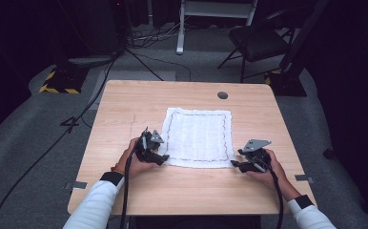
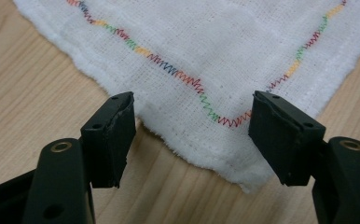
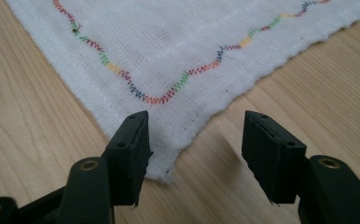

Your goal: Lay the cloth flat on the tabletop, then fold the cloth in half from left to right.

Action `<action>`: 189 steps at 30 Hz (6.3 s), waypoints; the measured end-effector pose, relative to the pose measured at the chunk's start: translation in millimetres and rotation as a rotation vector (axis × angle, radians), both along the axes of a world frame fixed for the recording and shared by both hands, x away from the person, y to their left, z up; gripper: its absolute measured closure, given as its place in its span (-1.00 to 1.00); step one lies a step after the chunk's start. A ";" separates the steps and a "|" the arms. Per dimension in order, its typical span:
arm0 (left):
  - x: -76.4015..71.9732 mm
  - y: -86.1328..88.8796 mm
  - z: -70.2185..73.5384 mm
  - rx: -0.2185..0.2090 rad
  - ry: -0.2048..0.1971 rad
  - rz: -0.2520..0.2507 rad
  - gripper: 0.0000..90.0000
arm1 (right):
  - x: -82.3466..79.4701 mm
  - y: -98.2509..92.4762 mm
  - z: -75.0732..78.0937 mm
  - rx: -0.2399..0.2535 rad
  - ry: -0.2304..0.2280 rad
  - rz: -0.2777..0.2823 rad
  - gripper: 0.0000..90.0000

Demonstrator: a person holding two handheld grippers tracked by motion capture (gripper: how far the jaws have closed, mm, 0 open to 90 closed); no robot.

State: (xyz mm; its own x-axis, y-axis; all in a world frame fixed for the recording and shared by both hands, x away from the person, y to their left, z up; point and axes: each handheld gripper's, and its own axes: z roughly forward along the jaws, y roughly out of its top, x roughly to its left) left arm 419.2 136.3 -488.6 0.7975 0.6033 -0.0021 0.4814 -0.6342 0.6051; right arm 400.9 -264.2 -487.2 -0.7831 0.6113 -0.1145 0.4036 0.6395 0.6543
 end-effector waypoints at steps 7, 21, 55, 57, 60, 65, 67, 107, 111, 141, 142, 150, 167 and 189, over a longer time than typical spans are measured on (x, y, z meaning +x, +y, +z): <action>-16.5 -6.3 -1.3 -0.020 0.009 -0.045 -0.25 | -14.9 -9.6 1.3 -0.019 0.000 -0.024 -0.01; -50.7 -14.4 1.1 -0.001 -0.007 -0.109 -0.34 | -41.1 -36.8 -0.3 0.033 0.059 -0.049 -0.10; 52.4 4.2 11.1 -0.089 -0.117 0.172 -0.49 | -38.4 112.2 9.3 0.097 -0.025 0.293 0.00; 61.9 1.9 10.8 -0.082 -0.112 0.185 -0.49 | -37.4 125.0 10.2 0.104 -0.033 0.309 0.01; 75.7 -2.2 9.3 -0.088 -0.109 0.212 -0.49 | -36.9 141.4 10.5 0.112 -0.036 0.337 0.01; 96.8 -5.9 3.3 -0.111 -0.099 0.272 -0.49 | -40.2 171.4 7.9 0.101 -0.046 0.388 0.01; 104.1 -6.8 -0.4 -0.102 -0.091 0.285 -0.50 | -42.3 180.8 6.2 0.100 -0.045 0.408 0.01; 106.9 9.8 -2.5 -0.161 -0.046 0.234 0.95 | -40.0 206.1 2.3 0.041 -0.054 0.351 0.92; 100.2 19.4 1.9 -0.158 -0.060 0.250 0.95 | -40.5 208.9 3.8 0.041 -0.064 0.359 0.92; 85.4 48.1 6.6 -0.169 -0.058 0.279 0.95 | -47.0 221.9 12.8 0.042 -0.102 0.445 0.93; 84.9 48.6 6.6 -0.171 -0.054 0.277 0.95 | -47.0 221.5 13.2 0.043 -0.101 0.448 0.93; 83.5 47.4 10.7 -0.185 -0.069 0.276 0.95 | -47.5 214.0 18.6 0.061 -0.114 0.445 0.93; 88.8 27.0 25.4 -0.206 -0.129 0.255 0.95 | -44.8 185.8 33.5 0.109 -0.149 0.364 0.93; 105.2 -49.7 46.1 -0.167 -0.171 0.171 0.95 | -44.1 123.0 50.4 0.153 -0.153 0.229 0.93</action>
